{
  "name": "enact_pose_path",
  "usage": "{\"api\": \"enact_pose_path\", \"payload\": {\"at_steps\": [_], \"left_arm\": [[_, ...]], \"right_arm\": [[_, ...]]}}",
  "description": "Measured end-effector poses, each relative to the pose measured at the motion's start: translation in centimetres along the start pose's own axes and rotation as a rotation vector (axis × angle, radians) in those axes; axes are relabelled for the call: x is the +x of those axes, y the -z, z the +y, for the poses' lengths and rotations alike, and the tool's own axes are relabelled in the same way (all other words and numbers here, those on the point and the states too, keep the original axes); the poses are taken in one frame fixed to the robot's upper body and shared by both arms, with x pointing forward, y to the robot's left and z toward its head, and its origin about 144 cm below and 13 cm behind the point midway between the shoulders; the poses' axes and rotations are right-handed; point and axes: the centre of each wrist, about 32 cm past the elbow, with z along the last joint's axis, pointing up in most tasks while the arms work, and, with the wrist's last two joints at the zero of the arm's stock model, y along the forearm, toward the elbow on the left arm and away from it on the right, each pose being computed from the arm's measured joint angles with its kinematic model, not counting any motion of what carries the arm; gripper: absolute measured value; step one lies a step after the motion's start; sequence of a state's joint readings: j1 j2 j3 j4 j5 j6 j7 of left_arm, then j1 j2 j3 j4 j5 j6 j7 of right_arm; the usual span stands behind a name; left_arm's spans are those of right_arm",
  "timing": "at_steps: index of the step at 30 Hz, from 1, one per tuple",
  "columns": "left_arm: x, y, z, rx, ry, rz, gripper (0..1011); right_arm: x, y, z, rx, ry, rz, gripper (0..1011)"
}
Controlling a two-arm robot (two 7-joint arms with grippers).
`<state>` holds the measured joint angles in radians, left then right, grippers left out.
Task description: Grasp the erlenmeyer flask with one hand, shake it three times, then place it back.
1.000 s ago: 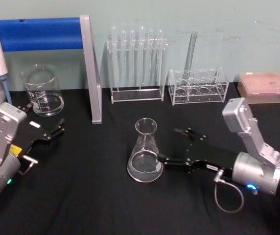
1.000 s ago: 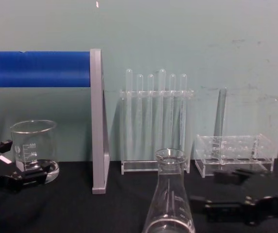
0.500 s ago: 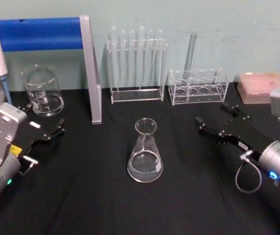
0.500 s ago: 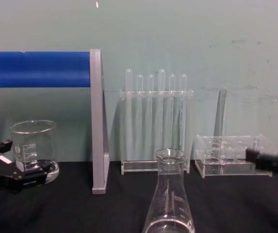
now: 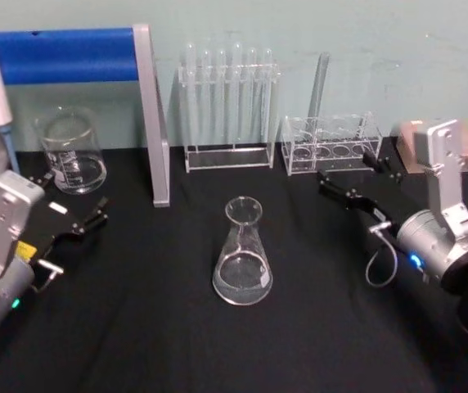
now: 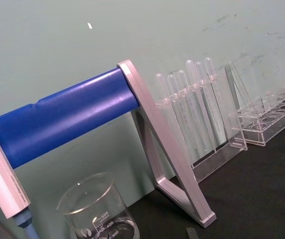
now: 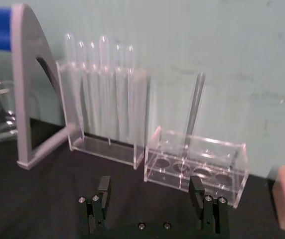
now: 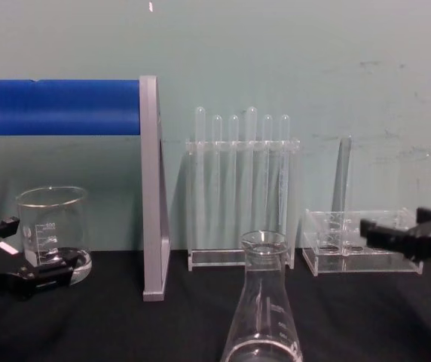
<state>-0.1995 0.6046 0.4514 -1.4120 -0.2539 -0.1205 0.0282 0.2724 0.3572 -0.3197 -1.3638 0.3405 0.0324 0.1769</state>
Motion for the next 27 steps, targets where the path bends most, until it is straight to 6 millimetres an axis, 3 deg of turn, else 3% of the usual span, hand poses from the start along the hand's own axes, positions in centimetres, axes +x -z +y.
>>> {"api": "enact_pose_path", "payload": {"at_steps": [9, 27], "left_arm": [[0.0, 0.0, 0.0, 0.000, 0.000, 0.000, 1001], [0.0, 0.0, 0.0, 0.000, 0.000, 0.000, 1001]], "right_arm": [[-0.2, 1.7, 2.3, -0.092, 0.001, 0.013, 1000], [-0.5, 2.1, 2.5, -0.110, -0.024, 0.009, 1000]]}}
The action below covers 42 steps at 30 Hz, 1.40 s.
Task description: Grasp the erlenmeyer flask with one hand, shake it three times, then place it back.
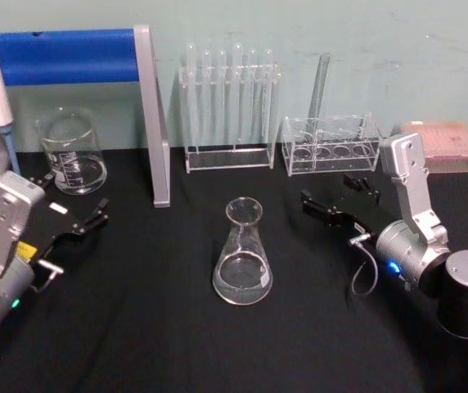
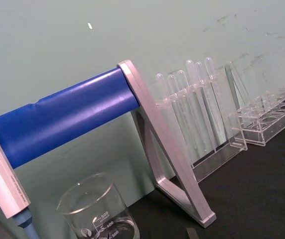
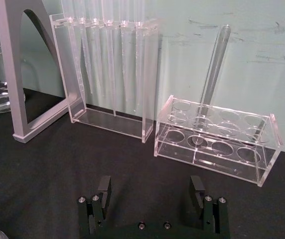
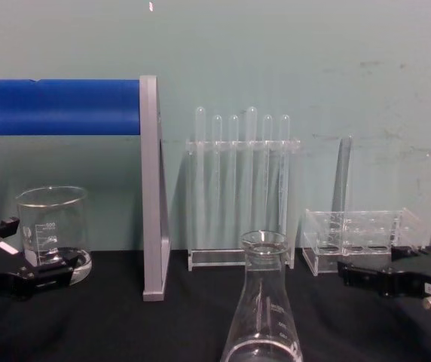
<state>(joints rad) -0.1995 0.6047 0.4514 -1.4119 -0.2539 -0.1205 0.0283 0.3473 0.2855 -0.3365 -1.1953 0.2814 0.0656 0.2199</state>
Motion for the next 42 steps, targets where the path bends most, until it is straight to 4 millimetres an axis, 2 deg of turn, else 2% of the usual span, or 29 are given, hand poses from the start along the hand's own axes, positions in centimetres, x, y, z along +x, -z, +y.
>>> {"api": "enact_pose_path", "payload": {"at_steps": [42], "left_arm": [[0.00, 0.00, 0.00, 0.000, 0.000, 0.000, 1001]], "right_arm": [[0.03, -0.05, -0.02, 0.004, 0.004, 0.004, 1000]]}}
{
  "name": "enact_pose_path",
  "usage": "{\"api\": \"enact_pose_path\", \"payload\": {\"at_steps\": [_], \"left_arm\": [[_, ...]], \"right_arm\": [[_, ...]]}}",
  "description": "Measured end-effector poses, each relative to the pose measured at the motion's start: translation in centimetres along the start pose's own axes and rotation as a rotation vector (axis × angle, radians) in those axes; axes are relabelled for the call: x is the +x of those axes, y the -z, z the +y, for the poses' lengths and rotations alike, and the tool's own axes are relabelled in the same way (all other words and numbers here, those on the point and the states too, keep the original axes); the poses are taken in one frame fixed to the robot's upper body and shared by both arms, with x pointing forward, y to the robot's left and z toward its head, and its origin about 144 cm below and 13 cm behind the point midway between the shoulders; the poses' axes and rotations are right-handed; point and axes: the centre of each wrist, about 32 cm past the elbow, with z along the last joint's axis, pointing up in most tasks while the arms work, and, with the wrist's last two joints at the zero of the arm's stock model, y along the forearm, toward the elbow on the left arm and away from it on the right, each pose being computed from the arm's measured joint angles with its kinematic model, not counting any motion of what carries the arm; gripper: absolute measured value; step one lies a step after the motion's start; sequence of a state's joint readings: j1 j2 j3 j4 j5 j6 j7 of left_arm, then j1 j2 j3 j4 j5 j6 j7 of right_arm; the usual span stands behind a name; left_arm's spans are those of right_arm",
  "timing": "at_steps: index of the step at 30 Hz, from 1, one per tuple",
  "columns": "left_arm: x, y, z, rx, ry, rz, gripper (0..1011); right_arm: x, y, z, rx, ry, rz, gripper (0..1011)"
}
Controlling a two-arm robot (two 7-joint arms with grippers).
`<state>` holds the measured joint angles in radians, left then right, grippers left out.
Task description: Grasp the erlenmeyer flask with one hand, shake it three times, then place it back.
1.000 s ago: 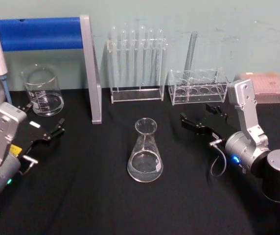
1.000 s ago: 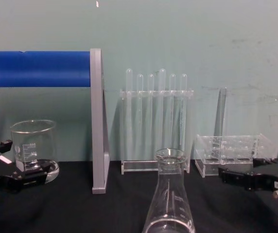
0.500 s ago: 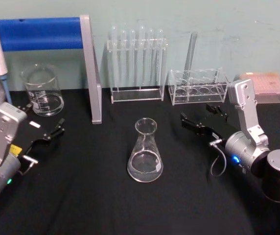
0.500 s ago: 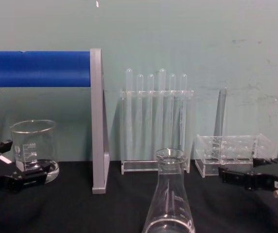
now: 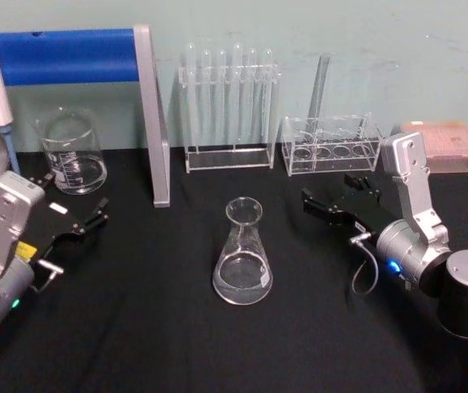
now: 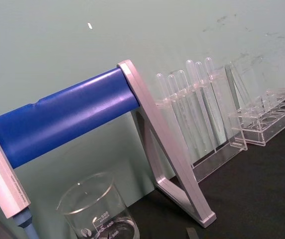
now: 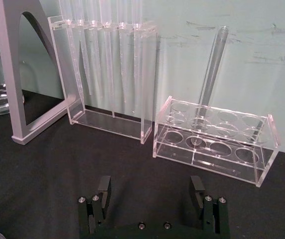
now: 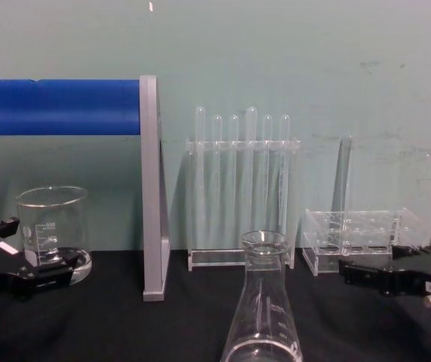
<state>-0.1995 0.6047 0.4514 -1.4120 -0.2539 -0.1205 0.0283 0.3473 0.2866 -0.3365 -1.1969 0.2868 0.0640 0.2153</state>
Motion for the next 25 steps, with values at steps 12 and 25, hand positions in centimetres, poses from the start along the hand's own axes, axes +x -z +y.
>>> {"api": "enact_pose_path", "payload": {"at_steps": [12, 25], "left_arm": [[0.00, 0.00, 0.00, 0.000, 0.000, 0.000, 1001], [0.00, 0.00, 0.00, 0.000, 0.000, 0.000, 1001]], "right_arm": [[0.00, 0.00, 0.00, 0.000, 0.000, 0.000, 1000], [0.00, 0.00, 0.00, 0.000, 0.000, 0.000, 1000]]}}
